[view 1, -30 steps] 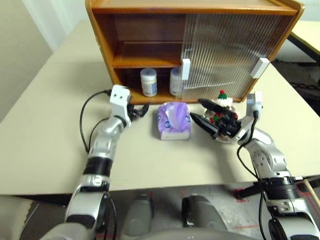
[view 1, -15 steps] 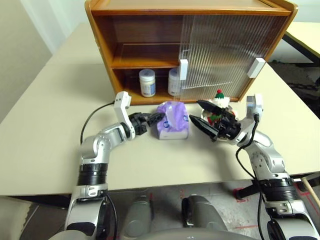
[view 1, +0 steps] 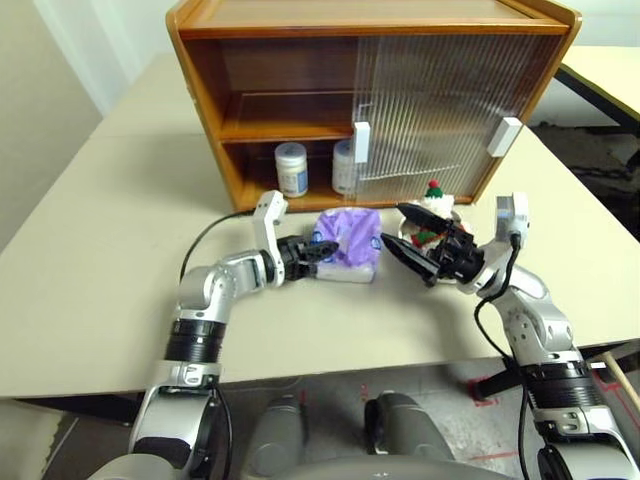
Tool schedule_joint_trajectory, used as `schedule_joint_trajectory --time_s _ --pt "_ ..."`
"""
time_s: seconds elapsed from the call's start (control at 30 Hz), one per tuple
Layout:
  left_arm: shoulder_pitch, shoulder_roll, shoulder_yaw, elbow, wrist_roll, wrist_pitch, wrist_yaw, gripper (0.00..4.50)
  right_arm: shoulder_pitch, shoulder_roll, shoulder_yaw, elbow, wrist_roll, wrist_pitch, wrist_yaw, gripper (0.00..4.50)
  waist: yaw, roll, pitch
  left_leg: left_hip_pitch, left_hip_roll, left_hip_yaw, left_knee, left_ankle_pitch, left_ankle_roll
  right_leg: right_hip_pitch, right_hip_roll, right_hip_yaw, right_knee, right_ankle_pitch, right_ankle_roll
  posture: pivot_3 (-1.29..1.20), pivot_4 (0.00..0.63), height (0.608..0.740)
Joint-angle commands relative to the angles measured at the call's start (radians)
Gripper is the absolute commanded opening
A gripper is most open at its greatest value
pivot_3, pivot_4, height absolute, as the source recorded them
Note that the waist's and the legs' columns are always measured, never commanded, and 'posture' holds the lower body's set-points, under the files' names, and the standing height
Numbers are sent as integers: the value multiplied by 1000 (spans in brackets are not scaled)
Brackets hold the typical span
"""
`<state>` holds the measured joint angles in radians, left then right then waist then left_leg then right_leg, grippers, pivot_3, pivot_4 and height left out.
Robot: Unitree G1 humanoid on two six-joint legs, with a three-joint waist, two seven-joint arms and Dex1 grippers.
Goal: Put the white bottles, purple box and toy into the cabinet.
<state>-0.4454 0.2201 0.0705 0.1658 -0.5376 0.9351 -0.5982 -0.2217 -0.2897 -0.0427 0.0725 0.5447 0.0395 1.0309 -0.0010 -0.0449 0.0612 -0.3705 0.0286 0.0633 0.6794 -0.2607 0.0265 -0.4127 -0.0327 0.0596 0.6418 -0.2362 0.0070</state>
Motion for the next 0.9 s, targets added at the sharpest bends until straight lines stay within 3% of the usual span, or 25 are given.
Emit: schedule_joint_trajectory --time_s 0.03,0.47,0.63,0.9 --pt "0 15 51 -41 -43 7 -3 115 -4 -9 -2 -4 -13 -17 2 4500 -10 0 0 0 0 0 0 0 0 0 0 0 0 0 0 66 0 740" --pt "-109 -24 383 -337 -339 168 307 83 -44 1 -5 12 20 -33 59 4500 -3 -3 -3 0 0 -1 0 -2 -3 0 -1 0 0 0 1 100 0 740" --pt "-222 -82 448 -344 -406 121 469 83 -37 33 -6 -15 37 -62 73 4500 -3 -4 -4 0 -1 -1 0 -2 -3 1 -1 0 0 1 1 98 0 740" --pt "-264 -109 424 -308 -365 15 594 83 -23 121 -28 -34 53 -131 25 4500 -7 -4 -4 0 0 -1 0 -2 -4 0 0 0 0 1 -1 87 0 740"
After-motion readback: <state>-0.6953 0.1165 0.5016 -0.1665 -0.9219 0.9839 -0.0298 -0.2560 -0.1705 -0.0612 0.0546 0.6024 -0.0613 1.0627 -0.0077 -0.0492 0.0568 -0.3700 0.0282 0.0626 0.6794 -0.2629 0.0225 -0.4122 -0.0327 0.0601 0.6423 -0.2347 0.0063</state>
